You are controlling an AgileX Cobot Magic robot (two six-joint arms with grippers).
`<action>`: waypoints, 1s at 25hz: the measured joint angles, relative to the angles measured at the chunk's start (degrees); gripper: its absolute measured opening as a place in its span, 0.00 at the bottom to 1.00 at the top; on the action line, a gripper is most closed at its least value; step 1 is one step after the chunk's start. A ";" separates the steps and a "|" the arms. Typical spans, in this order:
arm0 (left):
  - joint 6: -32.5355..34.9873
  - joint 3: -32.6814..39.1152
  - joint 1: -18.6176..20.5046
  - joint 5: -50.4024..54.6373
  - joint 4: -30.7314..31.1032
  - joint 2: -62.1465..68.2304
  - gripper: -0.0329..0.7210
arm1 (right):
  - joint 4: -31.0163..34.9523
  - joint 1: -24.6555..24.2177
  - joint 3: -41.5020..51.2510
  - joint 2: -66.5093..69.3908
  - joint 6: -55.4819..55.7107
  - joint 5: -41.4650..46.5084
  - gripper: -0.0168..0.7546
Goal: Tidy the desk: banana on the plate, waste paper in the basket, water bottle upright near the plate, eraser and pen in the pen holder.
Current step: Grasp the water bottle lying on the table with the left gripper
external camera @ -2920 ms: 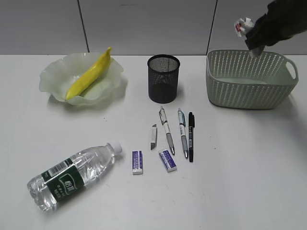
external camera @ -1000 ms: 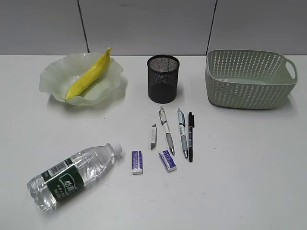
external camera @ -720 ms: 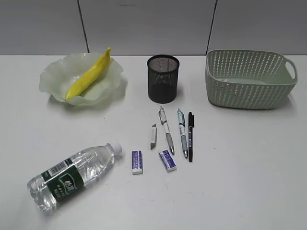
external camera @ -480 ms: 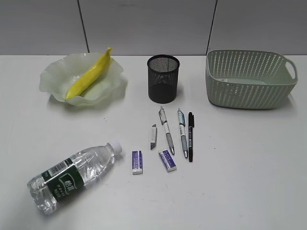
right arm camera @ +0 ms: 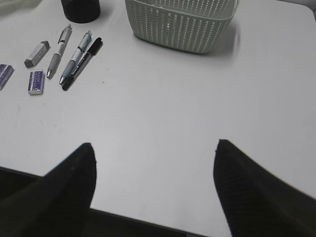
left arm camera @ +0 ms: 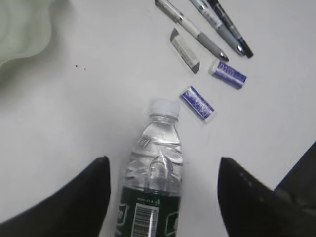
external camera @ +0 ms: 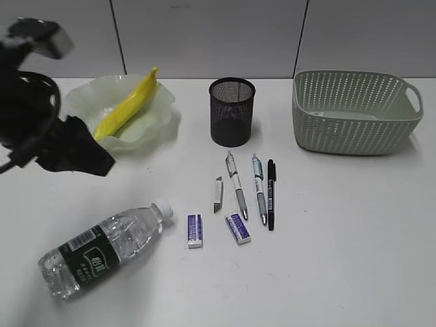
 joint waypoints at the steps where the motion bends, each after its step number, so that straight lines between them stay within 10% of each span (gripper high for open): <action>1: -1.80 -1.69 -1.70 -0.06 3.25 2.55 0.74 | 0.00 0.00 0.00 0.00 0.00 0.00 0.77; 13: -16.20 -9.74 -14.38 1.69 25.86 22.73 0.84 | 0.00 0.00 0.00 0.00 0.05 0.00 0.77; 25: -16.60 -10.08 -14.72 -1.84 25.06 30.52 0.71 | 0.00 0.00 0.00 0.00 0.11 0.00 0.77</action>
